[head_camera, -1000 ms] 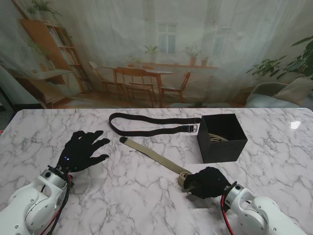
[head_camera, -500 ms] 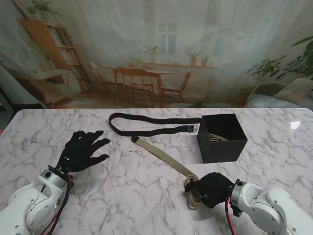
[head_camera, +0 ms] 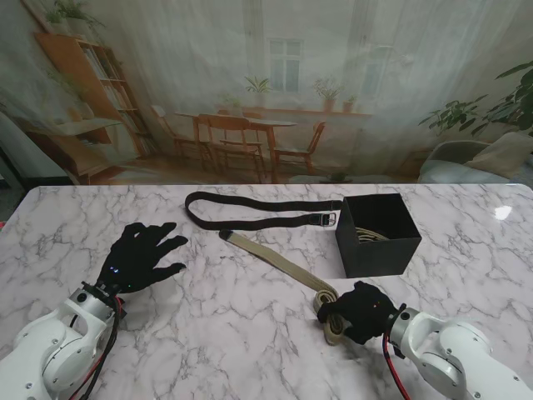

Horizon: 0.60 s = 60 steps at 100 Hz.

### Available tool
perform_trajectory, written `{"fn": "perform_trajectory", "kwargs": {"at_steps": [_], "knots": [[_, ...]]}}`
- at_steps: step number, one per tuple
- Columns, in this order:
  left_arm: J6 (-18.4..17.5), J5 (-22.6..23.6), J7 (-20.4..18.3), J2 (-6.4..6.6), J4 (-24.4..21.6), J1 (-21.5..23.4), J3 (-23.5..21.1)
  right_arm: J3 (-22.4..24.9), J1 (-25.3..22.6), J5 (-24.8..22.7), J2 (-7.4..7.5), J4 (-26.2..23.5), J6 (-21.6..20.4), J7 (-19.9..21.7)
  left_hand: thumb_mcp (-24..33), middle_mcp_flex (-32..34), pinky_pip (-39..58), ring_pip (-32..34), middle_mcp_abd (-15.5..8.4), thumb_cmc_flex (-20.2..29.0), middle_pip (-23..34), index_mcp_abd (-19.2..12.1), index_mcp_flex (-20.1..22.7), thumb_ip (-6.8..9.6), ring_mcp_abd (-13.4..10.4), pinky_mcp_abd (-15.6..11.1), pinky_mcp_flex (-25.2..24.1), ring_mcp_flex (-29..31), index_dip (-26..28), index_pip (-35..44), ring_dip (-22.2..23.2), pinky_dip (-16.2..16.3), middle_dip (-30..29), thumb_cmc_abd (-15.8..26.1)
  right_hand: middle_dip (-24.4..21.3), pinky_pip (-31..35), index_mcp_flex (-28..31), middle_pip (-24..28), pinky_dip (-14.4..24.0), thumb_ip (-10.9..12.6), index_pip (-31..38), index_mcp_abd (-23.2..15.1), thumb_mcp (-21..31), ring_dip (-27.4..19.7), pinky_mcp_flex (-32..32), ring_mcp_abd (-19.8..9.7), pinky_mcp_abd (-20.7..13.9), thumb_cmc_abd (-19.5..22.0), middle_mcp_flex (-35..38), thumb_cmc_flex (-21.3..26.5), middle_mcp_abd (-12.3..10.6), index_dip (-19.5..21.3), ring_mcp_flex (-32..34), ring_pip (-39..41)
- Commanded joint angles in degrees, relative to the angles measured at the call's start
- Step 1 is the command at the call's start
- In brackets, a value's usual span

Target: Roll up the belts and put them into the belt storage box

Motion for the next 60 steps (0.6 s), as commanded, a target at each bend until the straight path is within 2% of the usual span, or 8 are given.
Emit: {"fn": "perform_trajectory", "kwargs": {"at_steps": [1, 11, 21, 27, 35, 45, 55, 60], "knots": [[0.1, 0.2, -0.9, 0.06, 0.1, -0.1, 0.3, -0.3, 0.1, -0.8, 0.03, 1.2, 0.6, -0.5, -1.3, -2.1, 0.6, 1.0, 0.7, 0.4, -0.6, 1.5, -2.1, -1.01, 0.0, 0.7, -1.3, -1.9, -0.1, -0.5, 0.5, 0.1, -0.2, 3.0, 0.3, -0.9, 10.8, -3.9, 1.2, -2.8, 21.2, -5.0, -3.1, 1.0, -1.8, 0.7, 2.7, 2.5, -9.3, -1.4, 0.0, 3.4, -3.2, 1.8], [0.2, 0.3, -0.9, 0.08, 0.1, -0.2, 0.3, -0.6, 0.2, -1.0, 0.06, 2.1, 0.8, -1.8, -1.3, -2.1, 0.7, 1.0, 0.8, 0.4, -0.6, 1.5, -2.1, -1.01, 0.0, 0.6, -1.3, -1.9, -0.1, -0.5, 0.5, 0.1, -0.2, 2.9, -4.7, -1.8, 15.4, -10.1, 1.9, -2.7, 22.5, -7.4, -4.3, -1.5, -2.9, 1.0, 4.6, 2.7, -15.0, -2.6, 0.9, 4.5, -6.4, 0.6], [0.2, 0.4, -0.9, 0.09, 0.2, -0.2, 0.4, -0.7, 0.2, -2.7, 0.25, 2.6, 0.8, -3.7, -1.3, -2.2, 0.7, 1.0, 0.7, 0.4, -0.6, 1.5, -2.1, -1.02, -0.1, 0.6, -1.2, -1.9, -0.1, -0.5, 0.5, 0.1, -0.2, 2.9, -12.2, -3.4, 18.2, -15.6, 1.8, -2.6, 22.6, -7.6, -4.8, -6.5, -3.8, 1.8, 6.3, 2.1, -19.5, -5.0, 1.0, -1.9, -9.0, -5.3], [0.2, 0.4, -0.9, 0.10, 0.2, -0.3, 0.4, -0.8, 0.2, -3.3, 0.31, 2.8, 0.9, -4.6, -1.3, -2.2, 0.7, 0.9, 0.7, 0.4, -0.6, 1.5, -2.1, -1.01, -0.1, 0.6, -1.3, -2.0, -0.1, -0.5, 0.5, 0.1, -0.2, 2.9, -16.0, -4.0, 19.5, -17.7, 1.5, -2.6, 23.6, -5.9, -6.4, -9.4, -4.1, 2.5, 6.6, 1.9, -21.9, -5.8, 1.9, -5.7, -10.2, -8.9], [0.2, 0.4, -0.9, 0.11, 0.2, -0.3, 0.4, -1.0, 0.2, -3.7, 0.31, 3.2, 1.2, -6.3, -1.3, -2.3, 0.6, 1.0, 0.7, 0.4, -0.6, 1.6, -2.1, -1.01, -0.1, 0.6, -1.3, -2.0, -0.1, -0.5, 0.5, 0.1, -0.2, 2.9, -18.7, -3.7, 20.6, -18.0, 1.5, -2.2, 24.3, -4.7, -6.1, -10.3, -3.0, 2.1, 7.0, 2.0, -19.8, -5.8, 0.3, -7.6, -8.1, -9.6], [0.2, 0.5, -0.9, 0.11, 0.2, -0.3, 0.4, -1.5, 0.3, -3.3, 0.14, 3.9, 2.3, -8.2, -1.3, -2.2, 0.6, 0.9, 0.7, 0.3, -0.6, 1.5, -2.1, -1.02, -0.1, 0.6, -1.3, -2.0, -0.1, -0.5, 0.5, 0.1, -0.2, 3.0, -17.9, -2.3, 19.0, -14.5, 2.0, -2.2, 23.2, -3.4, -5.4, -8.7, -1.3, 0.5, 7.5, 2.5, -10.1, -5.3, -3.0, -9.0, -3.4, -7.0], [0.2, 0.5, -0.9, 0.12, 0.2, -0.3, 0.4, -1.8, 0.4, -2.7, -0.01, 4.4, 3.0, -9.4, -1.3, -2.2, 0.6, 1.0, 0.7, 0.3, -0.6, 1.5, -2.1, -1.02, -0.1, 0.7, -1.3, -1.9, -0.1, -0.5, 0.5, 0.1, -0.3, 2.9, -11.1, 0.1, 13.5, -6.9, 2.7, -2.3, 18.7, -3.1, -5.8, -4.9, 1.0, -1.4, 6.3, 3.1, 2.5, -4.5, -5.7, -8.8, 2.4, -2.2], [0.2, 0.5, -0.9, 0.11, 0.2, -0.3, 0.4, -2.0, 0.5, -2.9, -0.01, 4.5, 3.1, -9.9, -1.3, -2.3, 0.6, 0.9, 0.7, 0.3, -0.7, 1.5, -2.1, -1.02, -0.1, 0.7, -1.3, -2.0, -0.1, -0.5, 0.5, 0.1, -0.3, 3.0, -7.0, 1.3, 12.5, -7.6, 2.5, -2.2, 16.1, -1.4, -5.2, -3.6, 2.1, -2.0, 5.2, 3.3, 7.0, -4.5, -7.0, -10.8, 4.6, -0.9]]}}
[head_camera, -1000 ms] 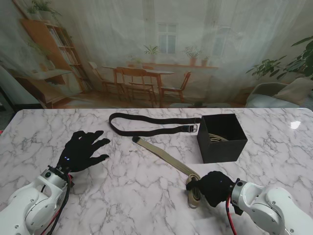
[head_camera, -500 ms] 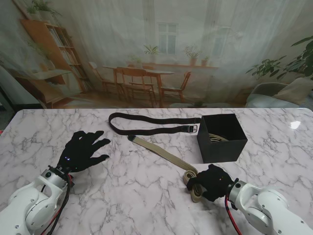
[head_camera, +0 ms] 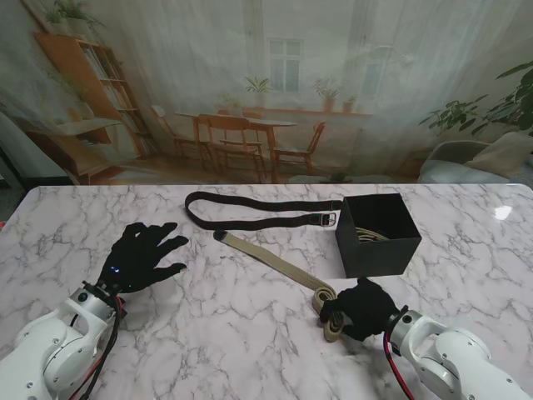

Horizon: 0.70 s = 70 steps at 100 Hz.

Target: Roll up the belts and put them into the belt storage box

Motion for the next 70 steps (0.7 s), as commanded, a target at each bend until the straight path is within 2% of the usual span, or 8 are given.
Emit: {"fn": "perform_trajectory", "kwargs": {"at_steps": [1, 8, 17, 26, 38, 48, 54, 70], "knots": [[0.2, 0.1, -0.8, 0.02, 0.1, 0.0, 0.2, -0.3, -0.2, -0.5, -0.11, 0.9, 0.1, -0.3, -1.3, -2.3, 0.6, 0.9, 0.7, 0.4, -0.7, 1.5, -2.1, -1.01, -0.1, 0.7, -1.3, -2.0, -0.1, -0.5, 0.5, 0.0, -0.3, 3.0, 4.0, 2.4, 5.0, 2.1, 1.1, -0.5, 15.5, 6.7, -0.3, 2.1, 1.4, -2.1, 0.1, 3.5, 6.4, -2.3, -9.1, 0.3, 3.4, 2.2], [0.2, 0.1, -0.8, 0.02, 0.0, 0.1, 0.1, -0.3, -0.1, -0.5, -0.10, 0.8, -0.2, -0.3, -1.3, -2.2, 0.6, 0.9, 0.7, 0.4, -0.6, 1.6, -2.1, -1.01, 0.0, 0.7, -1.2, -2.0, -0.1, -0.5, 0.5, 0.1, -0.3, 2.9, 4.9, 3.9, 6.6, 1.6, 0.9, 1.4, 8.4, 14.5, 2.7, 2.8, 2.7, -3.0, -1.5, 3.4, 12.6, -5.2, -10.2, -1.4, 6.6, 3.4], [0.2, 0.1, -0.8, 0.02, 0.0, 0.1, 0.2, -0.1, -0.2, -0.7, -0.01, 0.0, -1.1, 0.7, -1.3, -2.2, 0.6, 1.0, 0.7, 0.4, -0.6, 1.5, -2.1, -1.02, -0.1, 0.6, -1.3, -2.0, -0.1, -0.5, 0.5, 0.1, -0.3, 2.9, 5.0, 5.0, 6.5, -1.1, -0.2, 1.3, 0.2, 22.0, 1.4, 2.8, 3.4, -4.4, -3.1, -0.3, 16.4, -3.4, -10.7, 5.6, 8.2, 2.2], [0.1, 0.1, -0.9, 0.03, 0.0, 0.0, 0.2, -0.1, -0.1, -1.3, 0.09, -0.5, -1.9, 0.8, -1.3, -2.2, 0.7, 1.0, 0.8, 0.4, -0.6, 1.5, -2.1, -1.01, -0.1, 0.6, -1.3, -1.9, -0.1, -0.5, 0.5, 0.1, -0.2, 2.9, 5.1, 5.6, 7.8, -0.7, -0.3, 1.8, 0.6, 24.1, 3.3, 2.9, 4.5, -5.1, -4.1, -1.0, 20.4, -2.3, -11.4, 6.0, 10.1, 2.3], [0.1, 0.1, -0.8, 0.03, 0.0, 0.0, 0.2, -0.6, 0.1, -1.0, 0.00, -0.5, -2.0, -0.2, -1.3, -2.2, 0.7, 1.0, 0.7, 0.5, -0.6, 1.5, -2.1, -1.00, -0.1, 0.7, -1.2, -1.9, -0.1, -0.5, 0.5, 0.1, -0.2, 2.9, 12.2, 6.1, 10.0, 6.8, -0.3, -0.5, 15.8, 15.3, 3.1, 6.2, 3.2, -1.8, -1.9, 2.5, 20.5, -0.1, -9.7, -4.9, 10.5, 6.0], [0.1, 0.2, -0.7, 0.04, 0.0, 0.0, 0.2, -0.8, 0.2, -1.3, 0.03, -0.5, -1.6, -0.4, -1.3, -2.2, 0.7, 1.0, 0.6, 0.5, -0.6, 1.4, -2.1, -1.01, -0.1, 0.6, -1.2, -1.9, -0.1, -0.5, 0.5, 0.1, -0.2, 2.9, 23.6, 5.2, 13.8, 11.9, 0.5, -1.0, 18.5, 1.6, 0.2, 9.4, 0.0, 0.0, -0.3, 4.5, 6.2, 0.1, -7.1, -1.8, 2.4, 9.0], [0.1, 0.2, -0.7, 0.03, 0.0, 0.1, 0.1, -1.1, 0.1, -2.0, 0.14, -0.4, -1.2, -0.9, -1.3, -2.3, 0.6, 1.0, 0.7, 0.5, -0.6, 1.6, -2.2, -1.01, 0.0, 0.7, -1.3, -1.9, -0.1, -0.5, 0.5, 0.1, -0.3, 2.9, 27.5, 4.6, 14.3, 13.8, 1.2, -0.7, 18.0, -1.5, -0.3, 10.8, -1.9, 0.3, 0.2, 4.5, -3.5, -1.0, -5.5, -0.6, -3.8, 11.3], [0.1, 0.2, -0.8, 0.03, -0.1, 0.1, 0.1, -1.9, 0.6, -4.6, 0.56, 0.5, -0.3, -4.3, -1.3, -2.2, 0.6, 1.0, 0.7, 0.5, -0.6, 1.5, -2.1, -1.01, -0.1, 0.7, -1.3, -1.9, -0.1, -0.4, 0.5, 0.0, -0.3, 2.9, 22.4, 2.5, 15.9, 11.7, 3.2, -0.7, 17.7, -5.6, 0.3, 8.6, -8.3, 1.5, -0.4, 2.9, -21.7, -3.6, -0.7, -0.3, -18.0, 13.0]]}}
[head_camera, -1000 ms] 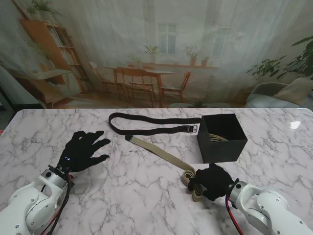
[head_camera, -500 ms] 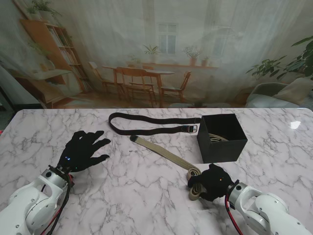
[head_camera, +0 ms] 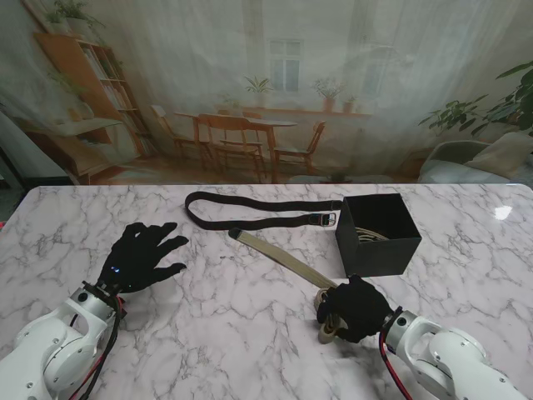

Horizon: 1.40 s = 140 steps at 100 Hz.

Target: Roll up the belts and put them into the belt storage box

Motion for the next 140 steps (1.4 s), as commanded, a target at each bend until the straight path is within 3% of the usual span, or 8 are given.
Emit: {"fn": "perform_trajectory", "kwargs": {"at_steps": [1, 14, 35, 53, 78, 103, 117, 140], "knots": [[0.1, 0.1, -0.8, 0.01, -0.1, 0.1, 0.2, -0.3, 0.0, -0.7, 0.29, 0.7, 0.5, -0.3, -1.3, -2.1, 0.6, 1.0, 0.7, 0.5, -0.6, 1.5, -2.1, -1.01, 0.0, 0.7, -1.2, -1.9, -0.1, -0.4, 0.5, 0.0, -0.2, 2.9, -4.8, -1.1, 11.4, -6.3, 1.6, 0.9, 14.7, -10.0, 2.0, -1.8, -2.8, 1.2, 1.4, 2.9, -6.7, -0.3, 0.5, 5.6, -4.2, 0.1], [0.0, 0.0, -0.9, 0.02, 0.0, 0.0, 0.2, -0.8, 0.1, -1.6, 0.46, 0.8, 1.0, -0.6, -1.3, -2.2, 0.7, 0.9, 0.7, 0.4, -0.6, 1.4, -2.1, -1.01, -0.1, 0.6, -1.2, -2.0, -0.1, -0.4, 0.5, 0.1, -0.3, 2.9, -25.2, -6.1, 13.2, -21.7, 1.4, 1.3, 15.6, -8.7, 1.7, -12.8, -8.5, 2.6, 3.4, 1.8, -13.6, -1.9, 0.2, 4.1, -10.9, -13.0], [0.0, 0.0, -1.0, 0.02, -0.1, 0.1, 0.2, -1.4, 0.6, -1.1, 0.47, 1.0, 0.6, 0.1, -1.3, -2.2, 0.6, 0.9, 0.7, 0.3, -0.6, 1.5, -2.1, -1.02, -0.1, 0.7, -1.3, -1.9, -0.1, -0.4, 0.5, 0.0, -0.3, 2.9, -36.8, -15.9, 16.3, -30.0, -5.7, 1.8, 17.2, -2.1, 2.3, -24.1, -12.6, 1.5, 5.1, 1.1, -12.3, -2.5, -13.6, 0.2, -12.2, -29.0], [0.0, 0.1, -1.1, 0.03, -0.1, 0.0, 0.2, -2.1, 1.3, -0.7, 0.45, 1.8, 0.6, -0.7, -1.3, -2.3, 0.6, 0.9, 0.6, 0.3, -0.6, 1.5, -2.1, -1.02, -0.2, 0.7, -1.3, -1.9, -0.1, -0.5, 0.5, 0.0, -0.3, 2.9, -38.7, -16.3, 17.0, -32.9, -7.5, 1.9, 17.5, 0.1, 3.1, -26.0, -12.2, -0.5, 5.5, 1.7, -11.6, -3.0, -19.6, 0.0, -11.1, -31.1], [0.0, 0.1, -1.1, 0.04, -0.1, 0.0, 0.2, -3.2, 1.7, 3.8, -0.47, 3.1, 2.8, -0.3, -1.3, -2.2, 0.6, 0.9, 0.7, 0.3, -0.7, 1.4, -2.1, -1.02, -0.1, 0.6, -1.3, -1.9, -0.1, -0.5, 0.5, 0.0, -0.3, 2.9, -30.3, -15.0, 10.3, -19.8, -8.7, 1.7, 12.5, 1.9, 0.5, -22.8, -6.8, -1.9, 9.1, 5.9, 21.5, 0.3, -8.5, -1.4, 4.9, -27.2], [-0.1, 0.0, -1.1, 0.04, 0.0, 0.0, 0.2, -5.7, 3.5, 4.5, -0.70, 4.7, 4.1, -3.7, -1.3, -2.2, 0.5, 0.9, 0.6, 0.3, -0.7, 1.4, -2.1, -1.02, -0.1, 0.7, -1.3, -1.9, -0.1, -0.5, 0.5, 0.1, -0.3, 2.8, -22.6, -10.1, 7.1, -14.6, -6.8, 1.3, 9.5, 2.8, -1.0, -17.7, -1.7, -5.8, 3.6, 6.8, 40.5, 0.3, -9.8, -9.1, 17.9, -20.6], [-0.1, 0.0, -1.0, 0.03, 0.0, 0.0, 0.2, -6.9, 3.8, 5.1, -0.85, 4.2, 5.6, -2.5, -1.3, -2.2, 0.5, 0.9, 0.7, 0.2, -0.7, 1.4, -2.1, -1.03, -0.1, 0.7, -1.4, -2.0, -0.1, -0.5, 0.5, 0.1, -0.3, 2.9, -22.8, -8.4, 7.1, -16.0, -6.3, 1.9, 8.3, 5.9, -1.6, -16.3, -1.1, -3.6, 3.7, 7.7, 39.2, -1.4, -8.3, -9.8, 18.5, -19.7], [0.1, 0.1, -1.1, 0.02, -0.1, 0.1, 0.1, -6.5, 2.8, 4.7, -0.74, 2.1, 5.7, 0.6, -1.3, -2.0, 0.4, 0.8, 0.6, 0.2, -0.7, 1.4, -2.1, -1.04, -0.1, 0.8, -1.5, -1.9, -0.1, -0.5, 0.5, 0.1, -0.3, 2.9, -23.7, -8.4, 4.2, -22.5, -6.0, 8.7, -6.6, 10.5, -4.2, -14.7, -2.9, 0.2, 4.3, 11.2, 25.9, -13.1, -4.4, 5.1, 13.4, -21.6]]}}
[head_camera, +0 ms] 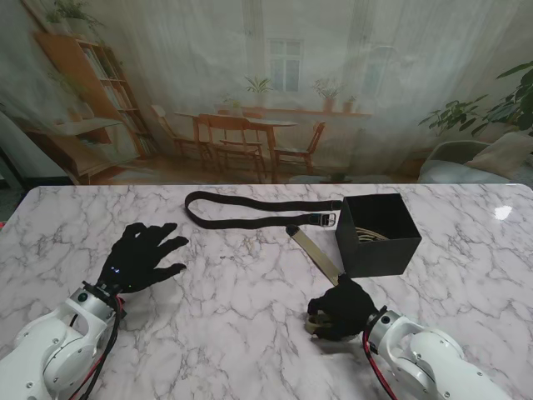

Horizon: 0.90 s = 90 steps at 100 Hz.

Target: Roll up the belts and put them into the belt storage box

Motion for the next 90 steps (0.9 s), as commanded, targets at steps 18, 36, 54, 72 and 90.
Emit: {"fn": "perform_trajectory", "kwargs": {"at_steps": [18, 36, 54, 72, 90], "knots": [[0.0, 0.1, -0.9, 0.02, -0.1, 0.0, 0.2, 4.2, -4.4, -1.7, -0.23, -4.4, -1.9, 0.1, -1.3, -2.0, 0.5, 0.8, 0.6, 0.1, -0.7, 1.3, -2.0, -1.03, -0.2, 0.9, -1.1, -1.8, -0.1, -0.5, 0.4, 0.2, -0.3, 2.9, -1.4, 1.5, -10.4, -2.7, 1.2, 2.6, -6.3, 2.2, -4.9, 0.9, -1.2, 2.0, 0.0, 3.2, -11.8, -4.5, 2.2, 1.9, -4.7, -0.5], [0.1, 0.1, -1.0, 0.02, -0.1, 0.0, 0.2, 7.0, -7.2, -1.7, -0.58, -7.6, -3.1, -0.6, -1.3, -2.0, 0.4, 0.7, 0.6, 0.1, -0.7, 1.3, -2.0, -1.04, -0.2, 0.9, -1.0, -1.9, -0.1, -0.5, 0.4, 0.3, -0.3, 2.9, -2.0, 1.8, -11.2, -1.7, 1.2, 3.1, -6.7, 2.3, -6.2, 0.8, -1.2, 2.4, -0.3, 4.4, -14.7, -4.7, 3.0, 2.8, -6.0, -0.3], [0.0, 0.2, -0.9, 0.04, 0.0, 0.0, 0.2, 8.7, -8.1, -1.8, -0.86, -8.4, -2.6, -2.2, -1.3, -2.0, 0.4, 0.7, 0.5, 0.1, -0.7, 1.3, -2.1, -1.04, -0.2, 0.9, -1.0, -1.8, 0.0, -0.5, 0.4, 0.3, -0.3, 3.0, -2.8, 2.2, -11.2, -1.7, 1.1, 3.4, -6.9, 2.5, -7.9, 0.4, -1.0, 2.9, -0.8, 6.9, -18.1, -3.1, 4.0, 3.6, -7.8, -0.2], [0.1, 0.2, -0.8, 0.02, 0.0, 0.1, 0.1, 10.2, -9.3, -2.1, -1.50, -9.0, 5.9, -2.9, -1.3, -1.9, 0.4, 0.7, 0.5, 0.2, -0.7, 1.3, -2.0, -1.03, -0.2, 0.9, -1.0, -1.8, 0.0, -0.5, 0.4, 0.4, -0.3, 3.0, -3.4, 3.3, -9.3, -1.0, 1.1, 3.8, -6.5, 5.0, -10.2, 0.3, -1.4, 4.3, -1.1, 9.7, -22.1, -1.3, 6.0, 4.9, -10.6, 1.1], [0.3, 0.3, -0.9, 0.05, -0.1, 0.0, 0.3, 12.0, -9.6, -0.4, -2.14, -9.1, 11.4, 0.2, -1.3, -1.9, 0.5, 0.7, 0.5, 0.4, -0.6, 1.4, -2.0, -1.01, -0.2, 0.8, -1.0, -1.8, 0.0, -0.5, 0.4, 0.4, -0.3, 3.1, -3.7, 3.6, -6.0, -1.0, 1.1, 3.8, -6.1, 7.5, -13.3, 0.4, -2.9, 5.4, -1.1, 10.1, -25.1, -2.0, 7.7, 6.1, -13.2, 2.0]]}}
